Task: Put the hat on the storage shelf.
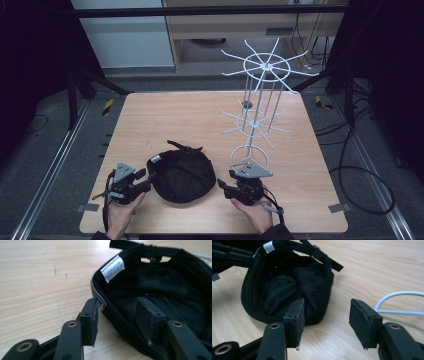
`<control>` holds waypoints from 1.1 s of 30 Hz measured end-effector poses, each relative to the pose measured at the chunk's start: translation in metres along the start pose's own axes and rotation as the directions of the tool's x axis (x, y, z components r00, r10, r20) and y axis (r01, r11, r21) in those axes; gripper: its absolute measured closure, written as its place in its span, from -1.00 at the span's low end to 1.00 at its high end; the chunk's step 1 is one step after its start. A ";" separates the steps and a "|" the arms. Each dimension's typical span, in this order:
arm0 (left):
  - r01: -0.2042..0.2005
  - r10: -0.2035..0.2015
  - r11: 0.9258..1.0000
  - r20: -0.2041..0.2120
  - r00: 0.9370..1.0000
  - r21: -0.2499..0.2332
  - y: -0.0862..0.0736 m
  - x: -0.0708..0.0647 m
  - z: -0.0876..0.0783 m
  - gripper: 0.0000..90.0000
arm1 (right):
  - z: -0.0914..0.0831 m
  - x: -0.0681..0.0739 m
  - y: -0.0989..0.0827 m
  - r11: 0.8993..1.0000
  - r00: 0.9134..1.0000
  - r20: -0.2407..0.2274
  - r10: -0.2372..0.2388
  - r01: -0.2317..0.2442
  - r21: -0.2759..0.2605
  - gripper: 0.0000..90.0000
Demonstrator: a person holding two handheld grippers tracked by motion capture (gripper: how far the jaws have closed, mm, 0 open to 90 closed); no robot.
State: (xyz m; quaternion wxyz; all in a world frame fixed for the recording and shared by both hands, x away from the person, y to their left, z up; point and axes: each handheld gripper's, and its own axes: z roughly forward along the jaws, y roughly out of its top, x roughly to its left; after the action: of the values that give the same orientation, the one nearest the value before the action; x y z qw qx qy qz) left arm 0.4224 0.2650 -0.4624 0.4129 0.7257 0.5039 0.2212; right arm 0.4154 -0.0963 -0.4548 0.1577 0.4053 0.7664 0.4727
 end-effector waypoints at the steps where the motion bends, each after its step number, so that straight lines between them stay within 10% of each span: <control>1: -0.001 0.001 1.000 -0.003 1.000 0.006 0.000 0.000 0.001 0.18 | 0.004 0.002 0.001 1.000 1.000 -0.002 -0.001 0.001 0.006 0.02; 18: 0.011 -0.011 0.997 0.005 1.000 0.083 -0.004 0.002 0.014 0.40 | 0.045 0.010 0.000 0.996 1.000 0.019 0.001 -0.003 0.093 0.10; 33: -0.007 0.005 0.992 0.014 1.000 0.122 -0.007 -0.002 0.017 0.66 | 0.054 0.009 -0.004 0.991 1.000 0.000 0.018 -0.018 0.134 0.85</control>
State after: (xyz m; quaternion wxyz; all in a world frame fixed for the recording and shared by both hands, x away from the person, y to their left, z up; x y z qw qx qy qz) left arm 0.4310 0.2577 -0.4774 0.3704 0.7527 0.5115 0.1862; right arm 0.4420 -0.0581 -0.4838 0.1257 0.4216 0.7928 0.4218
